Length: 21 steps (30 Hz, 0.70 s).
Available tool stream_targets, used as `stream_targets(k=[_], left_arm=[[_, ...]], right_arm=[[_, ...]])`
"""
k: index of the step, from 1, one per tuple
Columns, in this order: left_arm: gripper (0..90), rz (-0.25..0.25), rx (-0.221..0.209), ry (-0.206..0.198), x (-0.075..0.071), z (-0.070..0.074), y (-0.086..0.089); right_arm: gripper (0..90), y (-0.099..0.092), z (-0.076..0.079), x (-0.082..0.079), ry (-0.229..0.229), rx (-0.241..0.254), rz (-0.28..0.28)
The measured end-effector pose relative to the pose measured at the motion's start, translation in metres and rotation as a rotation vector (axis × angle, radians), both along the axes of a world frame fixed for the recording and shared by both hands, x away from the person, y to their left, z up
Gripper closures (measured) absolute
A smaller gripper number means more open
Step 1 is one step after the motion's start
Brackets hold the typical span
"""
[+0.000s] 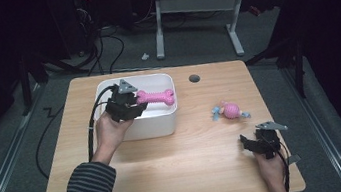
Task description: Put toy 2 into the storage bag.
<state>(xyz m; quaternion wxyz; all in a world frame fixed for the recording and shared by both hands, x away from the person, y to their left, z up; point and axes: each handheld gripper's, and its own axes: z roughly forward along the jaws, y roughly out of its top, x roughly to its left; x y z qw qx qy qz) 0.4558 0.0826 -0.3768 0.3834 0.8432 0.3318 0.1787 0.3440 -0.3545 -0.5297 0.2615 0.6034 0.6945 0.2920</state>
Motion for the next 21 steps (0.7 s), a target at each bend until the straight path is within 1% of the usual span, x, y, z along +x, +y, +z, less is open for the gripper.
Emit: stream_targets(k=[2, 3, 8, 14, 16, 18, 21], left_arm=[[63.8, 0.002, 0.005, 0.004, 0.001, -0.001, 0.000], [63.8, 0.007, 0.014, 0.006, 0.003, -0.003, -0.001], [63.8, 0.008, 0.017, 0.011, 0.005, -0.005, -0.003], [63.6, 0.013, 0.023, 0.033, 0.009, -0.009, -0.005], [63.6, 0.013, 0.023, 0.034, 0.009, -0.009, -0.005], [63.6, 0.012, 0.028, 0.033, 0.009, -0.010, -0.006], [63.6, 0.010, 0.037, 0.042, 0.010, -0.012, -0.008]], right_arm=[[30.5, 0.000, 0.000, 0.000, 0.000, 0.000, 0.000], [30.5, 0.000, 0.000, 0.000, 0.000, 0.000, 0.000], [30.5, 0.000, 0.000, 0.000, 0.000, 0.000, 0.000], [30.5, 0.000, 0.000, 0.000, -0.001, -0.001, 0.002], [30.5, 0.000, 0.000, 0.000, -0.001, -0.002, 0.002], [30.5, 0.000, 0.000, 0.000, -0.001, -0.002, 0.002], [30.5, 0.000, 0.000, 0.000, -0.001, -0.002, 0.002]])
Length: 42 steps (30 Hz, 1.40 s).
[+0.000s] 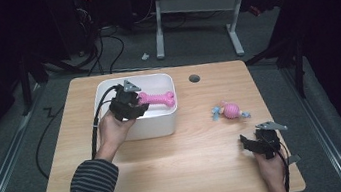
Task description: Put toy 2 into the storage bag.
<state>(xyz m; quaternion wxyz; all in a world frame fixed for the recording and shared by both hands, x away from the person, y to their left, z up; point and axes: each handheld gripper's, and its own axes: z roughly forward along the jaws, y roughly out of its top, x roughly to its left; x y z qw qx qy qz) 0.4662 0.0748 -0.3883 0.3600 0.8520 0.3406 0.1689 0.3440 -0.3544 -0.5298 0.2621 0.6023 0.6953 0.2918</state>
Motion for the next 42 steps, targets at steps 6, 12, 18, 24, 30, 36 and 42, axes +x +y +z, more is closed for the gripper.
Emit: stream_targets(k=[6, 12, 18, 24, 30, 36, 42], left_arm=[[63.5, 0.000, 0.001, 0.006, 0.0012, -0.0010, -0.0002], [63.3, 0.003, -0.002, 0.023, 0.0025, -0.0023, -0.0003], [62.9, 0.007, -0.001, 0.032, 0.0035, -0.0032, 0.0002], [61.7, 0.005, -0.011, 0.065, 0.0056, -0.0055, 0.0004], [50.0, 0.004, -0.045, 0.085, 0.0060, -0.0054, 0.0009], [42.4, 0.006, -0.043, 0.069, 0.0034, -0.0041, -0.0007], [38.2, 0.015, -0.038, 0.032, -0.0008, -0.0003, 0.0024]], right_arm=[[30.5, 0.0000, 0.0000, 0.0000, 0.000, 0.000, 0.000], [30.5, 0.0000, 0.0000, 0.0000, 0.000, 0.000, 0.000], [30.5, 0.0000, 0.0000, 0.0000, 0.000, -0.001, 0.000], [30.5, 0.0000, 0.0000, 0.0000, 0.000, 0.000, 0.000], [30.5, 0.0000, 0.0000, 0.0000, 0.000, 0.000, 0.000], [30.4, -0.0001, 0.0000, -0.0001, 0.000, 0.001, 0.001], [30.4, 0.0000, 0.0000, -0.0001, 0.000, 0.000, 0.001]])
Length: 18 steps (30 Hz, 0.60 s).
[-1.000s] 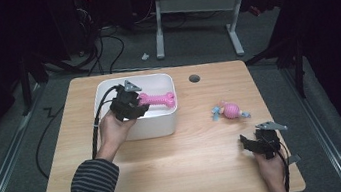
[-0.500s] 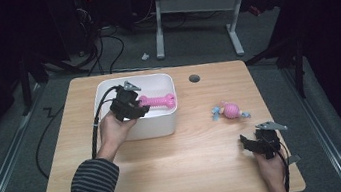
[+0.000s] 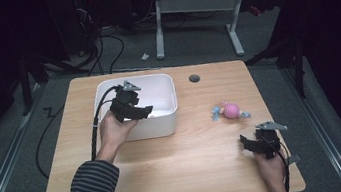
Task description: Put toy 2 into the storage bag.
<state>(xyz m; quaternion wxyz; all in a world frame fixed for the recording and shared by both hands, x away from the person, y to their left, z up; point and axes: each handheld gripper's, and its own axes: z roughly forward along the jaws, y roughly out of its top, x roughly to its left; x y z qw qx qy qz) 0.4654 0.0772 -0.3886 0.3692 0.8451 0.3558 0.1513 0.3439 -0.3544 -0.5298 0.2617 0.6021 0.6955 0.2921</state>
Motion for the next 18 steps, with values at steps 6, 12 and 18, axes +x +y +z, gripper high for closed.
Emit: stream_targets(k=[6, 12, 18], left_arm=[[37.7, 0.035, -0.034, -0.037, -0.010, 0.003, 0.016], [37.2, 0.056, -0.058, -0.076, -0.022, 0.009, 0.029], [36.9, 0.065, -0.057, -0.107, -0.031, 0.008, 0.035]], right_arm=[[30.4, 0.000, 0.000, 0.000, 0.000, 0.000, 0.000], [30.4, 0.000, 0.000, 0.000, 0.000, 0.000, -0.001], [30.4, 0.000, 0.000, 0.000, -0.002, -0.002, 0.000]])
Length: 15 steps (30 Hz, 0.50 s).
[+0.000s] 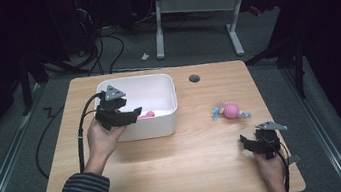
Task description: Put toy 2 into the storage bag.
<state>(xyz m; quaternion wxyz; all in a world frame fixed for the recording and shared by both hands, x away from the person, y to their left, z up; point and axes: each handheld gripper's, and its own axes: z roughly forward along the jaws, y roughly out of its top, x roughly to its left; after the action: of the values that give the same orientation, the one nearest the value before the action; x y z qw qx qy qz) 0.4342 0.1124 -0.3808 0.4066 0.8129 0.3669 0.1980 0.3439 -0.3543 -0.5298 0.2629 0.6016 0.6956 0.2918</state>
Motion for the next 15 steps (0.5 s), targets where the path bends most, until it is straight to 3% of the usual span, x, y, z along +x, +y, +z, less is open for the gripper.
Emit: stream_targets(k=[15], left_arm=[[35.9, 0.009, -0.063, -0.041, -0.030, -0.008, 0.019]], right_arm=[[30.4, 0.000, 0.000, 0.000, 0.000, -0.001, 0.000]])
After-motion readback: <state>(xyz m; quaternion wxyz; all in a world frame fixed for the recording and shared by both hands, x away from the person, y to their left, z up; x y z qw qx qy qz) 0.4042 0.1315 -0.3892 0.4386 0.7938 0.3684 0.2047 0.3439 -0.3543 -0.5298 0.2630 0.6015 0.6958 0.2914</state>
